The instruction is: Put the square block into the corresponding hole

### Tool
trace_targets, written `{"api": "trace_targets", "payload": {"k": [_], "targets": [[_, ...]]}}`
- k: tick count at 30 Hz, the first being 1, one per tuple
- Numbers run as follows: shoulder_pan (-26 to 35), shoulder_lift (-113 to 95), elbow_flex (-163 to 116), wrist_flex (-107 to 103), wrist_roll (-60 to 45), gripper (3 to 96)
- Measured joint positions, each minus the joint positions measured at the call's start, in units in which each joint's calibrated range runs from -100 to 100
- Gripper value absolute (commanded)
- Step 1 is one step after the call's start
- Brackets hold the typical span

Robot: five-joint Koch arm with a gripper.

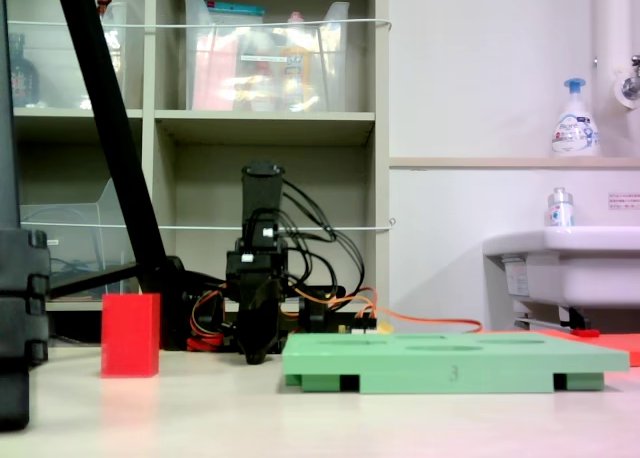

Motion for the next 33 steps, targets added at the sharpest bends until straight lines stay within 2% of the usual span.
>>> {"api": "trace_targets", "payload": {"k": [18,21,23,33], "targets": [[0.0,0.0,0.0,0.0,0.0,49.9],[0.0,0.0,0.0,0.0,0.0,47.3],[-0.24,0.0,0.0,0.0,0.1,49.9],[-8.94,0.0,0.69,0.1,26.62,47.9]]}}
